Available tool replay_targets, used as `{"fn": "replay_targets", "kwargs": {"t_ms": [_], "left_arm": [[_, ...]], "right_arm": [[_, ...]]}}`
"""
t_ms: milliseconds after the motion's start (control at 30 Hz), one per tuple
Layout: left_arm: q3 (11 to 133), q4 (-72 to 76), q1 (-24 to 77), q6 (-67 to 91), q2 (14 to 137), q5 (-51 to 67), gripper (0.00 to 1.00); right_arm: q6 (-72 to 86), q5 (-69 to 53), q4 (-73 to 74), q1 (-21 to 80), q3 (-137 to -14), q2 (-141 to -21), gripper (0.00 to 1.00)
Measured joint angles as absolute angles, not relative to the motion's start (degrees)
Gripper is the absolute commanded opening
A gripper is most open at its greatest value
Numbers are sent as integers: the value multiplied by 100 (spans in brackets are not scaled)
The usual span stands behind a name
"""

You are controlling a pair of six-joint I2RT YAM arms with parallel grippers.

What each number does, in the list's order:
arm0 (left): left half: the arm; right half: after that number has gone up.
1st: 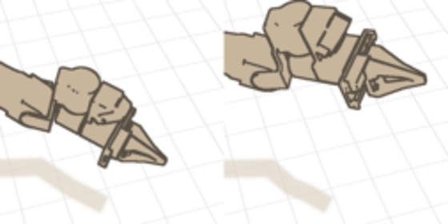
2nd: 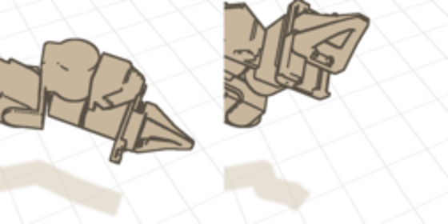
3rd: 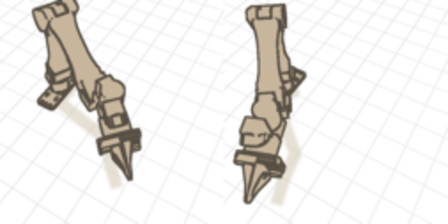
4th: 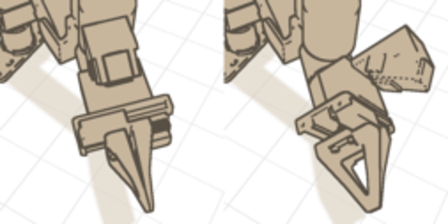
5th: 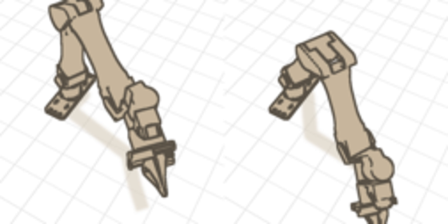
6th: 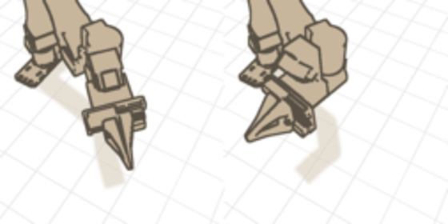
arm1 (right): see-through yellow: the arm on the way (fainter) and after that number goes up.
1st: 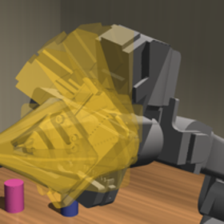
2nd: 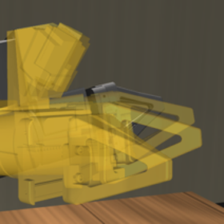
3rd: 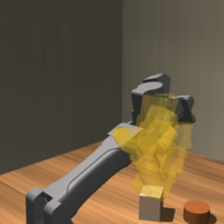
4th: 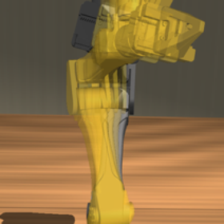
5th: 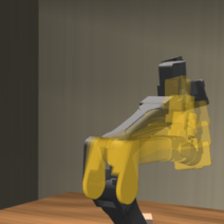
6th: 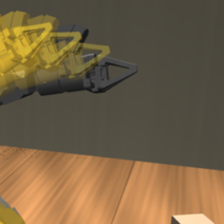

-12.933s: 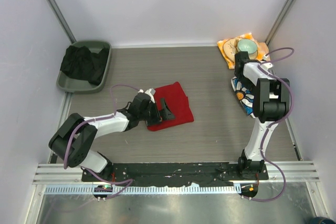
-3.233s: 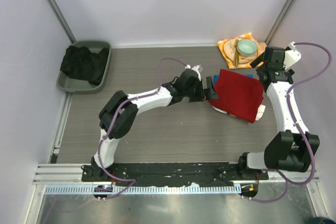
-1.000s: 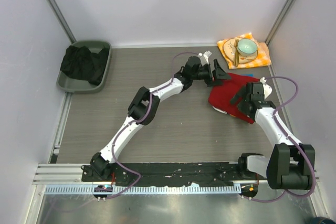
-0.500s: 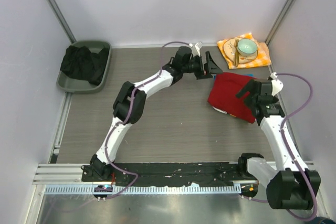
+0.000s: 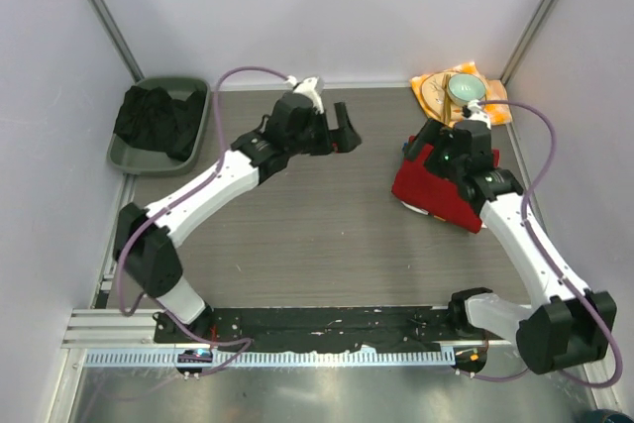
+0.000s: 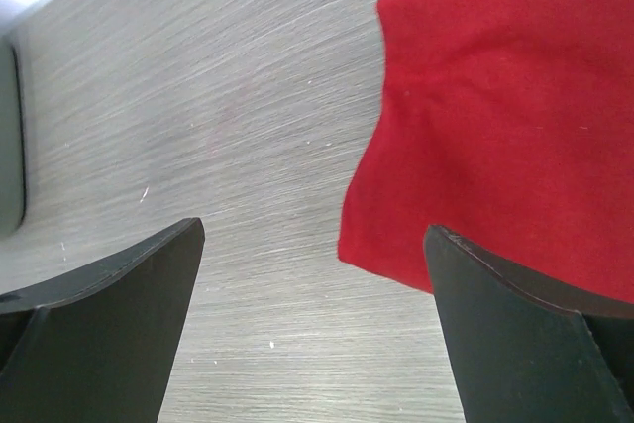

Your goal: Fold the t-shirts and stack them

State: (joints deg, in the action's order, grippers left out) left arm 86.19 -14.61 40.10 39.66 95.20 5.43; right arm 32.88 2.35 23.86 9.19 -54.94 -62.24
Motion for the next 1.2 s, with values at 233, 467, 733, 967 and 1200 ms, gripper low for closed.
{"fn": "replay_targets", "kwargs": {"t_ms": [233, 467, 733, 967, 1200], "left_arm": [[6928, -2587, 3962, 3540, 8134, -1470, 100], [5572, -2825, 3955, 3463, 6049, -2547, 100], [5463, -3203, 3955, 3686, 5081, -3341, 100], [5273, -3629, 3955, 3896, 5135, -3782, 100], [5019, -3636, 3955, 4182, 5201, -4084, 100]], "right_arm": [[3144, 687, 1933, 1570, -5553, -6910, 100], [2759, 1675, 1664, 2425, -5610, -7516, 100], [2370, 3002, 1780, 3312, -6123, -8235, 100], [2309, 3063, 1632, 3402, -6117, -8125, 100], [2209, 3500, 1643, 3402, -6058, -7856, 100]]}}
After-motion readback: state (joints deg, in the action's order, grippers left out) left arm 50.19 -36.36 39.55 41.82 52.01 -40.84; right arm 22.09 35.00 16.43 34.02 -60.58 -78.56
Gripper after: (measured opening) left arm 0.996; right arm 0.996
